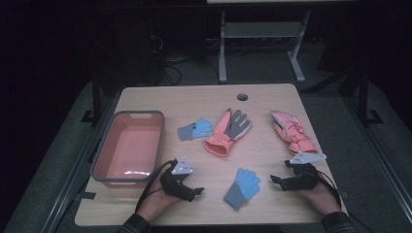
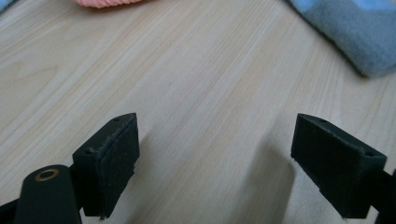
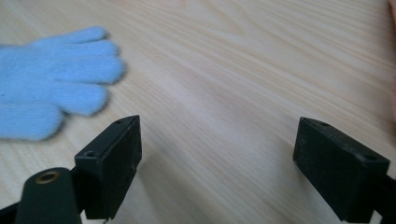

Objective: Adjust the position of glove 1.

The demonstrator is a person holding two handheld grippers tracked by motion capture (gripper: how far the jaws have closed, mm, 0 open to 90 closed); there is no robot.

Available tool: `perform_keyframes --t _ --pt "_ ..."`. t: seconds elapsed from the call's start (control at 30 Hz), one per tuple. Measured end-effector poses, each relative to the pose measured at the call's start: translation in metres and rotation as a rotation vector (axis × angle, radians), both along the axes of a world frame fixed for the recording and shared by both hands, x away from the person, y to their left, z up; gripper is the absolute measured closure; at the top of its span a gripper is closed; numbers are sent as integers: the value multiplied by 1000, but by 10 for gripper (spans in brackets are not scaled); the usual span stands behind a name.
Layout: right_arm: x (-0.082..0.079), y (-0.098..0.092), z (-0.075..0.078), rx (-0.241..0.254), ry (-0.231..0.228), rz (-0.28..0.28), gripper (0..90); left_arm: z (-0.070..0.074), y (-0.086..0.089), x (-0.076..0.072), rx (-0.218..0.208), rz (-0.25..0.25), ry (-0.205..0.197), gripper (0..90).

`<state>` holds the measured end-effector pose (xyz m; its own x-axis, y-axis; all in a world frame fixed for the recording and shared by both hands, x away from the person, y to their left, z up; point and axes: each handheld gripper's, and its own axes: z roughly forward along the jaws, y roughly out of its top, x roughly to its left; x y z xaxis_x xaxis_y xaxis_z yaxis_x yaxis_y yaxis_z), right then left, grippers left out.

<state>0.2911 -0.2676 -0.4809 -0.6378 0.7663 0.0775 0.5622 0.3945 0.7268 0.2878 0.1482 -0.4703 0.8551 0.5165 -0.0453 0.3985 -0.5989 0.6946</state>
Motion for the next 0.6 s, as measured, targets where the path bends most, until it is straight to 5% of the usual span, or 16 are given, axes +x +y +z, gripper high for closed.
perform_keyframes --t 0.27,0.6 --pt "0 2 -1 -31 -16 8 131 24 -13 9 -14 -4 -14 157" --pt "0 2 -1 -31 -15 7 130 50 -26 38 6 19 -27 179"
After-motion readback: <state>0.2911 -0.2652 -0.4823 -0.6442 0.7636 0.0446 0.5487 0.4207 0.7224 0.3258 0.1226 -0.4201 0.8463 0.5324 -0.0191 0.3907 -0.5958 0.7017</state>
